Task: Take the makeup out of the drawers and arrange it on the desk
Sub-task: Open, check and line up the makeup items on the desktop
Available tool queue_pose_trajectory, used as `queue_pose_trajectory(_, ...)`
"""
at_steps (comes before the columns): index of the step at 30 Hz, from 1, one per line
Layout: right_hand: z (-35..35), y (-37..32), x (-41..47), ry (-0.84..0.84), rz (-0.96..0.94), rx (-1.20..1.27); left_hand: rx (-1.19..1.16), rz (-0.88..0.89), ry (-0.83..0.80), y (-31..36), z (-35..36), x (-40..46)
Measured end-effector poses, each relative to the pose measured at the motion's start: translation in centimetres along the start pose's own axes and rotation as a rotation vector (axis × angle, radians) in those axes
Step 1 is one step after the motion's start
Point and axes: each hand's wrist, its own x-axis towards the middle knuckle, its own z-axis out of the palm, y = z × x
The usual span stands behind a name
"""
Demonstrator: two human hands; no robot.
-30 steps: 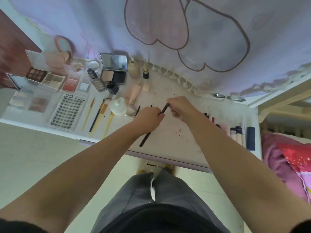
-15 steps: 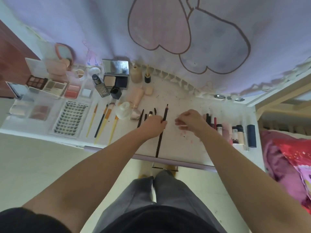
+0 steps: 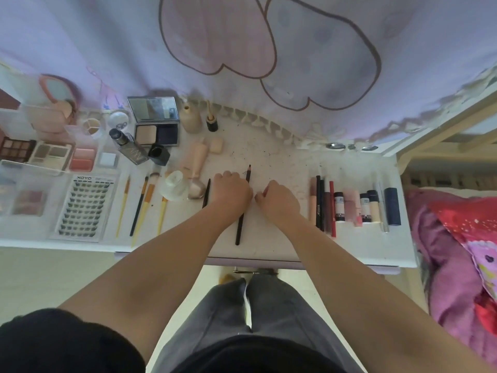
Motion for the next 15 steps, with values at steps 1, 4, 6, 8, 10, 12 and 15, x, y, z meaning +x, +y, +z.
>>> queue_pose_trajectory(1, 0.2, -0.1, 0.1, -0.004, -0.01, -0.035, 0.032, 0.006, 0.007, -0.1, 0.3, 0.1)
queue_pose_trajectory(4, 0.8, -0.7, 0.7, 0.008, -0.045, -0.131, 0.036, 0.016, 0.043, -0.5, 0.9, 0.4)
queue_pose_trajectory(6, 1.1, -1.1, 1.0, 0.01, -0.071, -0.181, 0.004, 0.033, 0.083, -0.9, 1.1, 0.4)
queue_pose_trajectory(8, 1.2, -1.2, 1.1, 0.017, -0.099, -0.213, -0.035, 0.029, 0.103, -1.1, 1.0, 0.3)
queue_pose_trajectory(10, 0.8, -1.1, 1.1, 0.015, -0.12, -0.233, -0.061, 0.021, 0.121, -1.3, 0.8, 0.2)
queue_pose_trajectory(12, -0.4, -0.7, 1.2, 0.016, -0.118, -0.227, -0.099, 0.01, 0.148, -1.2, 0.4, 0.2)
queue_pose_trajectory(15, -3.9, 1.1, 1.9, 0.075, -0.103, -0.178, -0.158, 0.035, 0.237, 0.2, -0.8, 0.1)
